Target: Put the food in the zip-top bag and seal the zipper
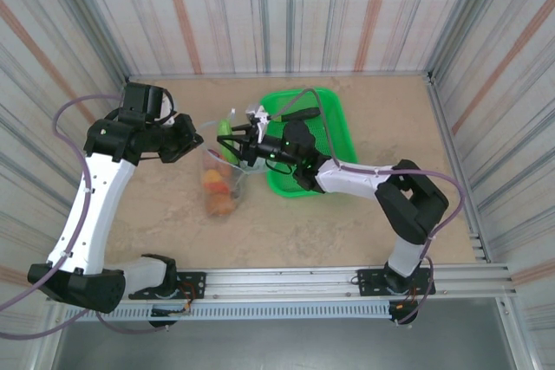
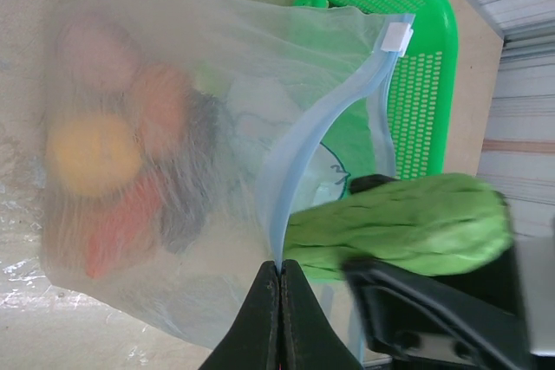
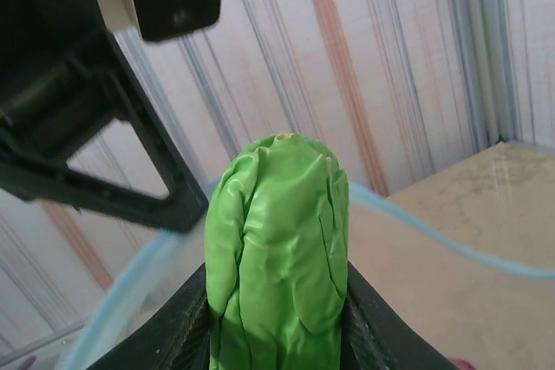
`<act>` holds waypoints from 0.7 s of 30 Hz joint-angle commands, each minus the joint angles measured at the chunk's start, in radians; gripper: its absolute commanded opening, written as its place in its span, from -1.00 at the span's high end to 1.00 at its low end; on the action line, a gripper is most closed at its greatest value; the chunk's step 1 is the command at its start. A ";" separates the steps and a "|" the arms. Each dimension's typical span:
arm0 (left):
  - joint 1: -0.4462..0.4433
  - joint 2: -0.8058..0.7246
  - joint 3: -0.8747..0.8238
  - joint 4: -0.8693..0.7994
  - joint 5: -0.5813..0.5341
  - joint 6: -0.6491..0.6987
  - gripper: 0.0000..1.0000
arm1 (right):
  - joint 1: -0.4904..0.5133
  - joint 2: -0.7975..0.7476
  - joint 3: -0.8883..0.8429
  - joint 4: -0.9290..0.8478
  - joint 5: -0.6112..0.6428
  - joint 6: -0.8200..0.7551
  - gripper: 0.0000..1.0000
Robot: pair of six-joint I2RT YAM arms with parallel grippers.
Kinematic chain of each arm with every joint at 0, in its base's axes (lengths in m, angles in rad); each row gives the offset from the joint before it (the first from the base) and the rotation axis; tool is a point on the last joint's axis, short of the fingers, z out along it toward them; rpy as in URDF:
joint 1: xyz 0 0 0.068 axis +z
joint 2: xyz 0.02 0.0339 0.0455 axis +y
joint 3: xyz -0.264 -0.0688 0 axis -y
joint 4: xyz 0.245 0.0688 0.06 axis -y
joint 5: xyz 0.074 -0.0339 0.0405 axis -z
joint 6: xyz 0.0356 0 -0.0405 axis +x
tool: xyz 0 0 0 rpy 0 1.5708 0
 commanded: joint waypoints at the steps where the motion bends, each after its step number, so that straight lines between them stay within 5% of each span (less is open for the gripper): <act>1: 0.003 0.003 0.032 0.015 0.024 -0.008 1.00 | 0.010 0.046 -0.012 0.043 -0.024 -0.016 0.30; 5: 0.005 0.003 0.029 0.015 0.015 -0.005 1.00 | 0.017 0.069 0.007 -0.048 -0.020 0.006 -0.14; 7: 0.007 0.001 0.023 0.015 0.016 -0.008 1.00 | 0.017 0.057 0.013 -0.092 0.005 0.000 -0.18; 15: 0.012 -0.006 0.017 0.013 0.007 0.001 1.00 | -0.013 -0.041 0.068 -0.320 0.062 -0.028 -0.17; 21: 0.012 -0.016 0.015 0.007 -0.015 0.012 1.00 | -0.068 -0.105 0.224 -0.698 0.053 -0.014 0.00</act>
